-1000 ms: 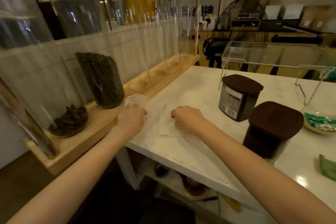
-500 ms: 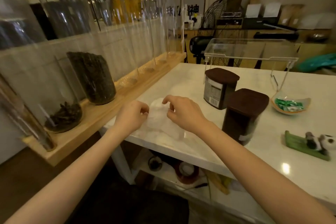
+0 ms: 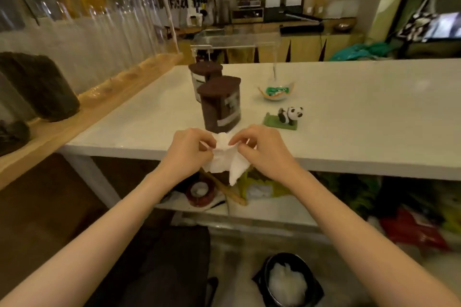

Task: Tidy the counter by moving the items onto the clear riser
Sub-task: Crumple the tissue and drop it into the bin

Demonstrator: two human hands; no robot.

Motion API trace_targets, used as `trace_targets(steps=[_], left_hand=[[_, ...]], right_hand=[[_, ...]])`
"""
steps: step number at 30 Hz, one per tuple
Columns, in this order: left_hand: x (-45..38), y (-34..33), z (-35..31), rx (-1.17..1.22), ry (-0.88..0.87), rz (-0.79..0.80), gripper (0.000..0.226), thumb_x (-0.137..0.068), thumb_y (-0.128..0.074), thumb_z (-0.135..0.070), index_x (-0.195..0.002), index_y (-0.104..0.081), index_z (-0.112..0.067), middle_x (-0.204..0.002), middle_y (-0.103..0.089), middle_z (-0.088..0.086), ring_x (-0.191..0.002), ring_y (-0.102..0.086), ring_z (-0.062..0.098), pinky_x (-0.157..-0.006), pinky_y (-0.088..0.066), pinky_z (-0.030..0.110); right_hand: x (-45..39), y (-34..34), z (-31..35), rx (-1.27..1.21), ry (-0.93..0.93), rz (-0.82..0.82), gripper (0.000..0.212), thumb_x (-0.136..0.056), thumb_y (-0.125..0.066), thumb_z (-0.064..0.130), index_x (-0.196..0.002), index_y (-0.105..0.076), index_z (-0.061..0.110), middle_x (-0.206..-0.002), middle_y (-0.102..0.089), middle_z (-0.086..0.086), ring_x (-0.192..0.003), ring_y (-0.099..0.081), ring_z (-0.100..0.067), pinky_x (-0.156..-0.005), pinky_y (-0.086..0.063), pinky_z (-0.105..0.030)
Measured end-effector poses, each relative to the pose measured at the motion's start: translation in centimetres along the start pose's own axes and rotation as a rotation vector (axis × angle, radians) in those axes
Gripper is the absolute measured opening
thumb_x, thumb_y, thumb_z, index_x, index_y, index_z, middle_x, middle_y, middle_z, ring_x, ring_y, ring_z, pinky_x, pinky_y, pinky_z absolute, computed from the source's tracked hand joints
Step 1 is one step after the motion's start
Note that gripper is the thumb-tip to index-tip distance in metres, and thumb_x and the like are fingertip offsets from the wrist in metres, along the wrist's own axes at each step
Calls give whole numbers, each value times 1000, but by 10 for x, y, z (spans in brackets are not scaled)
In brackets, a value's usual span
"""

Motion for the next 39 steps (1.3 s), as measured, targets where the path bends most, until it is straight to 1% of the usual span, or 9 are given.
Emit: trace_targets(steps=[4,13,16,19,22,27,33,36,39], left_hand=[[28,-57,-45,112,-34,112,15,-74,-61,-6,-85,-70,-10,-84,-64,2,-60,-52,-1,-53,-40,3],[91,-256,-51,217,84,366,15,-79,-61,-5,-89,-71,-11,-96,-71,3,-80,-59,8,-71,-35,4],[103,-320,-30,149,117,442,19,-80,-57,-5,-89,-72,-14,-102,-72,4,-88,-63,15,-77,-42,15],[110,-379,-5,117,137,449,15,-79,-60,-9,-86,-72,-15,-99,-74,6,-90,-66,21,-81,-53,33],[122,-445,27,52,158,519,17,-82,-57,-12,-89,-71,-18,-102,-72,7,-93,-65,23,-82,-53,39],[143,-562,87,15,232,587,23,-85,-50,-8,-96,-69,-17,-102,-71,12,-91,-65,26,-74,-47,27],[164,-692,150,82,264,650,22,-85,-47,2,-89,-67,-4,-105,-66,18,-91,-61,27,-81,-50,33],[169,-743,173,65,283,712,23,-87,-45,0,-101,-63,-2,-114,-59,17,-99,-57,26,-74,-39,16],[173,-786,188,38,274,804,27,-88,-43,-4,-111,-56,-1,-123,-53,18,-107,-53,28,-81,-38,19]], right_hand=[[71,26,-47,-56,-181,-74,20,-83,-53,10,-90,-70,17,-88,-59,1,-75,-51,-9,-62,-36,-6],[234,-2,-205,-165,-588,-166,22,-83,-53,6,-93,-70,16,-88,-63,-14,-70,-55,-15,-56,-37,-10],[272,-36,-261,-153,-708,-104,21,-85,-54,7,-98,-70,13,-95,-63,-16,-84,-59,-25,-63,-36,-13],[295,-73,-315,-98,-761,-48,22,-86,-53,7,-101,-69,10,-95,-62,-17,-82,-58,-25,-64,-33,-17],[316,-120,-372,-84,-841,27,24,-88,-50,6,-105,-67,9,-96,-61,-18,-84,-59,-29,-67,-37,-20],[345,-219,-465,-88,-912,188,29,-88,-49,4,-115,-59,4,-115,-58,-20,-95,-60,-33,-83,-42,-27],[364,-327,-564,-58,-935,330,35,-90,-43,8,-125,-48,6,-138,-38,-14,-113,-51,-30,-96,-39,-29],[371,-369,-601,-15,-923,410,37,-91,-42,10,-127,-44,4,-139,-34,-15,-114,-50,-33,-100,-41,-36],[377,-403,-629,48,-920,533,39,-90,-41,8,-129,-40,3,-141,-30,-18,-117,-46,-37,-102,-39,-40]])
Point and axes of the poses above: each hand's wrist, its own x-axis away from the middle knuckle, its own y-axis out of the back of the hand, z = x × y, the point moved 6 cm from there along -x, towards the middle knuckle
